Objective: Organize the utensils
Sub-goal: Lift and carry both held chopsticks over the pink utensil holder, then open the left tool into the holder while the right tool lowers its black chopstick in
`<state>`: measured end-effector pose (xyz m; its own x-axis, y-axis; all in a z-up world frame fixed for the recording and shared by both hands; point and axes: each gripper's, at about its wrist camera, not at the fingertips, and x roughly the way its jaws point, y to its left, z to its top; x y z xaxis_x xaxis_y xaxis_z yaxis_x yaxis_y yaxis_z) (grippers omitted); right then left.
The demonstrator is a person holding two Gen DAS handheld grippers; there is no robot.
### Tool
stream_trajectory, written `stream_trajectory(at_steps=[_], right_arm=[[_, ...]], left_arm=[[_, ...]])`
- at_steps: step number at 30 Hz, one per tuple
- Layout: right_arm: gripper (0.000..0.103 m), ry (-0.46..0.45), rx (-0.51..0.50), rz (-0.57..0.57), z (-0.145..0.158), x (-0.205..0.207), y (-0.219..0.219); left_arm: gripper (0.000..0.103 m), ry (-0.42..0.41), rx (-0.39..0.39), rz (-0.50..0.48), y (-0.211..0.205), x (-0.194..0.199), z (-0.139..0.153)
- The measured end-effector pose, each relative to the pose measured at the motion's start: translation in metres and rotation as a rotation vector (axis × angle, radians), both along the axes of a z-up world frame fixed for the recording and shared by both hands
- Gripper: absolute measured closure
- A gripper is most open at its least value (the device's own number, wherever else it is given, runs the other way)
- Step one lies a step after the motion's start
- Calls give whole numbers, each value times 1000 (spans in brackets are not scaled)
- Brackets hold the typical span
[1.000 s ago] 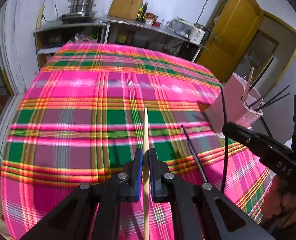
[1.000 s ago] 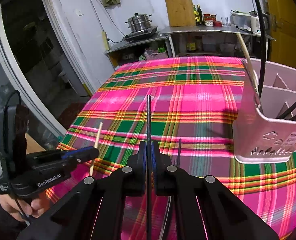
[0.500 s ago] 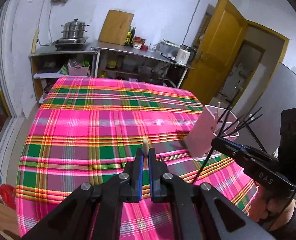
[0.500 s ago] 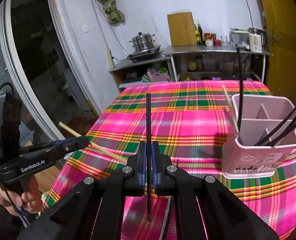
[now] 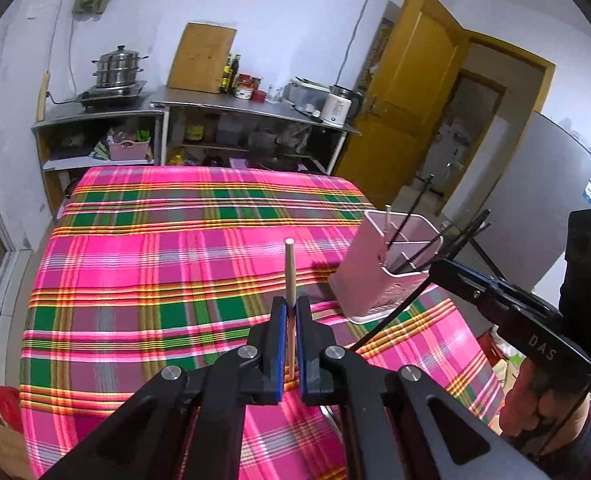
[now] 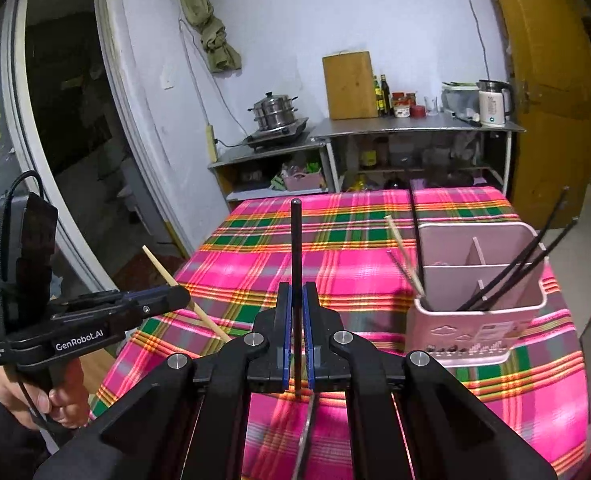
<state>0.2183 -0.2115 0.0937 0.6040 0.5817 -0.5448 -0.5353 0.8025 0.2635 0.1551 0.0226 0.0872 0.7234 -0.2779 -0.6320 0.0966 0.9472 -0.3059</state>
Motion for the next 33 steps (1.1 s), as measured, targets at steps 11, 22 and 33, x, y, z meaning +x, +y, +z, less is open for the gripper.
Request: stream_trajectory(at_steps=[11, 22, 33], right_arm=[[98, -45, 8, -106, 20, -3, -49], [98, -136, 37, -240, 61, 11, -100], [98, -193, 57, -304, 78, 39, -112]], left_arm=[[99, -18, -47, -110, -44, 18, 20], [99, -88, -85, -198, -93, 56, 60], [99, -138, -56, -183, -115, 98, 76]])
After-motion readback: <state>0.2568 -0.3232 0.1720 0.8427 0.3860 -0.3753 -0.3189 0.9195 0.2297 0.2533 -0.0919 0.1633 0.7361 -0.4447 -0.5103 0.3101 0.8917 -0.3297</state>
